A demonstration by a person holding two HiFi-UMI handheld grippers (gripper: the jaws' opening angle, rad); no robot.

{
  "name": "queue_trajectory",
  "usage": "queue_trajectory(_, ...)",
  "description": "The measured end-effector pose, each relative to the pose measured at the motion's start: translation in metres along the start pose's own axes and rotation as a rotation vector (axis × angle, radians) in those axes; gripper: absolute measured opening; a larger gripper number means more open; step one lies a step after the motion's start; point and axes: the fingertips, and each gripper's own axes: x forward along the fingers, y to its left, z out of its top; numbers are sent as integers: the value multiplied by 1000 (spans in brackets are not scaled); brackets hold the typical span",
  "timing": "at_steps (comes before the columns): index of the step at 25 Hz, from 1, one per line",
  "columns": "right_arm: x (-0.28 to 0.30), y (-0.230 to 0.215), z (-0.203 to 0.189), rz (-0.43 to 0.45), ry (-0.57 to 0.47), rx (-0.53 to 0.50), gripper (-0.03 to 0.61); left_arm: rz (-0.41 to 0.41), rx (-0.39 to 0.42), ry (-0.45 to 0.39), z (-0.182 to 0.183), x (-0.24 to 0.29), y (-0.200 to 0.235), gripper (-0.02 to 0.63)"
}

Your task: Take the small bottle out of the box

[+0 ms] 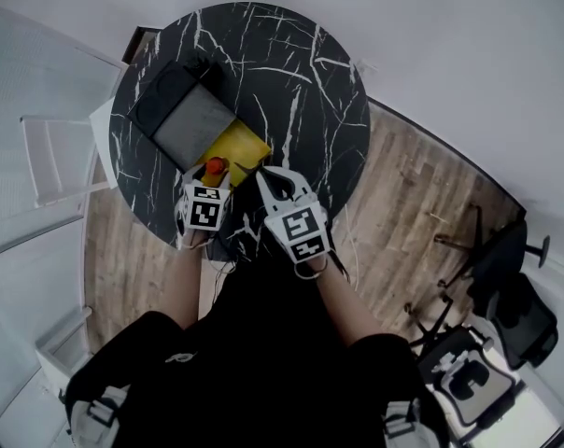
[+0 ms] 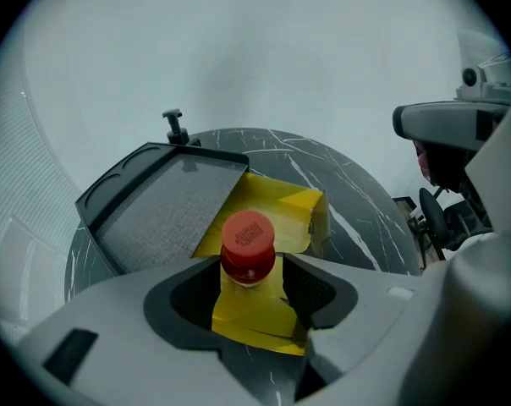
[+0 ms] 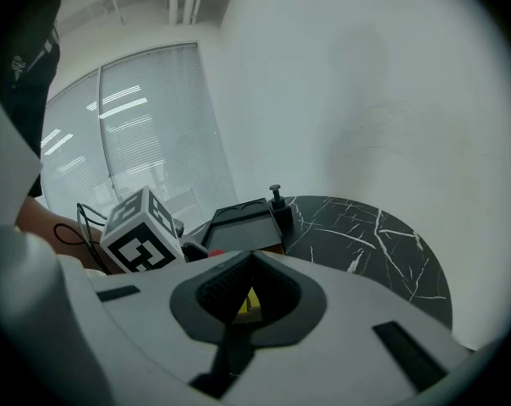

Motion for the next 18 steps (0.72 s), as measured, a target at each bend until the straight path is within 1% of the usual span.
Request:
queue_trajectory(6, 2, -1, 3, -5, -16, 15, -3, 17, 12, 18, 3, 9, 3, 215)
queue_trajectory(13, 5, 1, 11, 29, -24, -2, -3, 46, 20, 43, 2, 22, 7, 213)
queue_trajectory(18, 3, -11, 12, 42, -19, -1, -3, 63, 13, 54, 2, 23, 7, 213)
